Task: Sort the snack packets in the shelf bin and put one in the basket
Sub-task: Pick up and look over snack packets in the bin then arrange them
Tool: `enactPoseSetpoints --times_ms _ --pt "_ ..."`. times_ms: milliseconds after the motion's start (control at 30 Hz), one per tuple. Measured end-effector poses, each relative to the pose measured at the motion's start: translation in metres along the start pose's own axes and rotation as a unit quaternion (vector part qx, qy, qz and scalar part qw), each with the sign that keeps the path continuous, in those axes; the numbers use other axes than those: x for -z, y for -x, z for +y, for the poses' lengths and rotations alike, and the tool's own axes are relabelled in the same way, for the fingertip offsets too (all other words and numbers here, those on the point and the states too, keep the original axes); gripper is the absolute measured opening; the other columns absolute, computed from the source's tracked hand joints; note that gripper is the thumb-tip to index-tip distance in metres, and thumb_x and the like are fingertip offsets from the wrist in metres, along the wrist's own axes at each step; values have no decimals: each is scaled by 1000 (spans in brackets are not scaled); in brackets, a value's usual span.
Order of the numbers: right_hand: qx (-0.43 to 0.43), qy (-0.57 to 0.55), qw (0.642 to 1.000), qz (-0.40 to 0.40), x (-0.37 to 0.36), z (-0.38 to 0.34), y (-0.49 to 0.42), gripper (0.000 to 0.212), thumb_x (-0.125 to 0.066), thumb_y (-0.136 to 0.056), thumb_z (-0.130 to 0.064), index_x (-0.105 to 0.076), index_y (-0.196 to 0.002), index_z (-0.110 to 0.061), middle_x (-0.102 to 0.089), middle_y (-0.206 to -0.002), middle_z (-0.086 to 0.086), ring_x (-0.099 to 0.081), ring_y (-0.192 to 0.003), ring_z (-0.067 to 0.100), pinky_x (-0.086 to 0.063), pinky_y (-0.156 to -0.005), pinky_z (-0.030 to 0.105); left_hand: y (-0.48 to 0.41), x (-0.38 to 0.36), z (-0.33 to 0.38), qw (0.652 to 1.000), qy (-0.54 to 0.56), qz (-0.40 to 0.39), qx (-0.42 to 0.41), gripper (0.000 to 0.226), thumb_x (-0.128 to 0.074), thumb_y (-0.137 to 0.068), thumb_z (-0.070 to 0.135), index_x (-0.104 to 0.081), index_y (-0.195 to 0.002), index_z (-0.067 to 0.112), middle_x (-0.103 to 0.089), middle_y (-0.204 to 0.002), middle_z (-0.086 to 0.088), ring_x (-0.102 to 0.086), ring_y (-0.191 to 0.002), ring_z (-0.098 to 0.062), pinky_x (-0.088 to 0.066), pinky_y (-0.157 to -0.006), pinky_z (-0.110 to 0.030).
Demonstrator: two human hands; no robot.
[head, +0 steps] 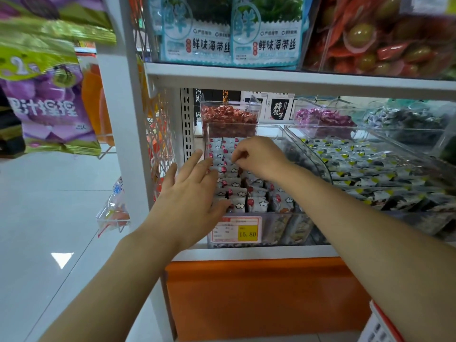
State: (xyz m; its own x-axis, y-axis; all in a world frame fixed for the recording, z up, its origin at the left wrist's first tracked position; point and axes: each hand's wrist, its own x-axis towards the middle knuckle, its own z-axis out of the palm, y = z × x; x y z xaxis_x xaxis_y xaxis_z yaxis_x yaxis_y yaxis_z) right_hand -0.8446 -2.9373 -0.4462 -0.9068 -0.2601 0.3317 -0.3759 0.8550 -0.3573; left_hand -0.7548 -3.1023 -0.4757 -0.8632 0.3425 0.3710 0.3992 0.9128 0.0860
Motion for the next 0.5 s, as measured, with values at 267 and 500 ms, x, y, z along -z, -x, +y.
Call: enactPoseSetpoints --times_ms 267,500 --pt "7 -15 1000 4 -4 -5 -2 6 -60 -89 -12 -61 -83 -14 -60 -86 -5 -56 -87 15 -49 -76 32 0 1 0 999 30 15 0 57 -40 -93 43 -28 -144 20 -11 -156 4 11 -143 -11 7 -114 -42" --pt "-35 -256 936 239 35 -3 53 7 -53 -94 -11 -49 -88 -9 -57 -87 0 -60 -69 14 -51 -56 20 -2 9 5 985 70 154 21 40 -49 -93 26 -51 -132 18 -44 -141 3 -29 -130 -19 -23 -106 -36"
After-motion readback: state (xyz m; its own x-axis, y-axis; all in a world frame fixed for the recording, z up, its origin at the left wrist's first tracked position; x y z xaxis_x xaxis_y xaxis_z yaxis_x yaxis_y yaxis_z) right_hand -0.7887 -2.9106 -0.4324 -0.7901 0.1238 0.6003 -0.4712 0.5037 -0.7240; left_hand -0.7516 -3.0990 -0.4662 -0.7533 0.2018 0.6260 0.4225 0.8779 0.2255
